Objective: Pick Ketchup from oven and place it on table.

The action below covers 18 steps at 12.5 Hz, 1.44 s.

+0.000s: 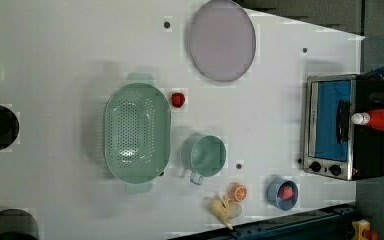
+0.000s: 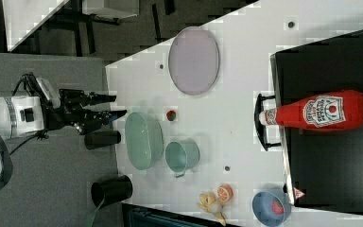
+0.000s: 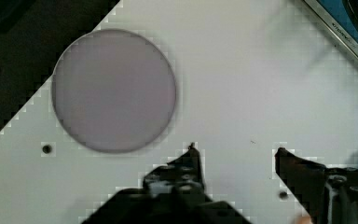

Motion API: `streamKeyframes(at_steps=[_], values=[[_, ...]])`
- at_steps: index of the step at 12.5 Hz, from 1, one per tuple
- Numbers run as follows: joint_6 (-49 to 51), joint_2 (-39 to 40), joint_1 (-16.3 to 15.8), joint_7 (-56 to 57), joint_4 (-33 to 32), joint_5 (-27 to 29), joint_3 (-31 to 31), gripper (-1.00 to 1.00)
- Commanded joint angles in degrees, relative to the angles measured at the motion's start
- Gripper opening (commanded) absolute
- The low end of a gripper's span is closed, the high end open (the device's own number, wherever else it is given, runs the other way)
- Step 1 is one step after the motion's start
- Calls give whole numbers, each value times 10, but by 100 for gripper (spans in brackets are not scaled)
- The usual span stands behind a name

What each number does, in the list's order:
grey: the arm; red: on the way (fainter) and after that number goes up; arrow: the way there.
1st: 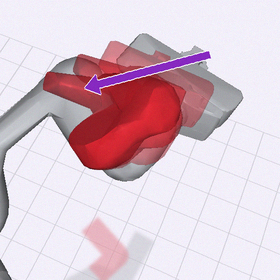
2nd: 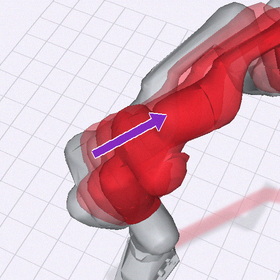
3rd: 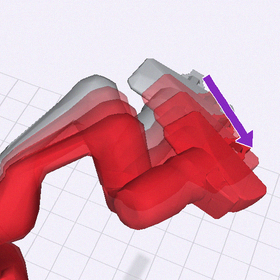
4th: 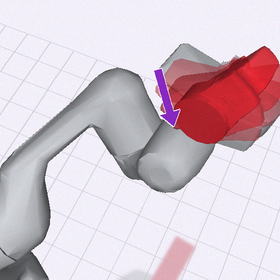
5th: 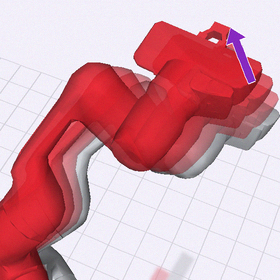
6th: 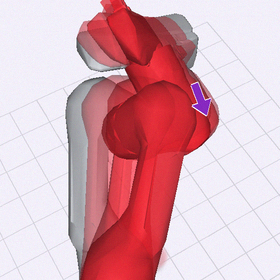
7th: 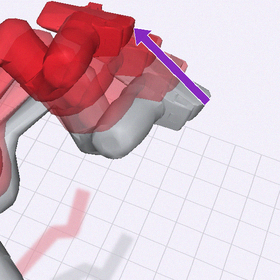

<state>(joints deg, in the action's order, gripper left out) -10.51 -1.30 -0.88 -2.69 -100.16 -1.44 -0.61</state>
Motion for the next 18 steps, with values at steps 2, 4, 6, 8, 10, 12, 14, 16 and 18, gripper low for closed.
streamKeyframes(at_steps=[2,4,6,8,10,12,14,16,18], values=[[95,-145,1,2,-53,14,-41,82],[94,-144,2,2,-53,14,-44,100],[88,-140,3,2,-53,14,-57,100],[81,-129,7,2,-53,14,-82,100],[59,-111,13,2,-53,14,-116,100],[27,-88,20,3,-53,14,-156,100],[-6,-61,24,4,-53,14,-195,100],[-46,-32,26,4,-53,14,-233,100],[-102,0,29,4,-52,14,-267,100]])
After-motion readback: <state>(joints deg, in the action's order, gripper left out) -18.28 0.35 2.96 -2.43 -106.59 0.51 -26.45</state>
